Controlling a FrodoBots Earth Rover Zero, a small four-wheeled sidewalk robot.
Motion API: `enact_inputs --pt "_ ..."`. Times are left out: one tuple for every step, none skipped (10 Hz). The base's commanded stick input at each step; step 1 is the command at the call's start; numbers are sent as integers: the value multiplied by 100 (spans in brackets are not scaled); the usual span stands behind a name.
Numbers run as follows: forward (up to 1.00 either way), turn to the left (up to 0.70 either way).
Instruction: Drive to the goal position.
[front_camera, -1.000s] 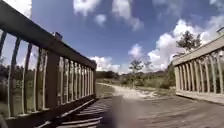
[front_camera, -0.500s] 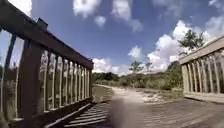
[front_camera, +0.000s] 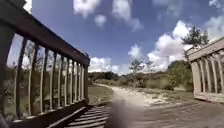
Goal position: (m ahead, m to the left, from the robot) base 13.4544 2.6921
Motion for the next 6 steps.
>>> enact_inputs --pt "70 0" --pt "70 0" --pt "70 0" --pt "70 0" --pt "70 0" --pt "70 0"
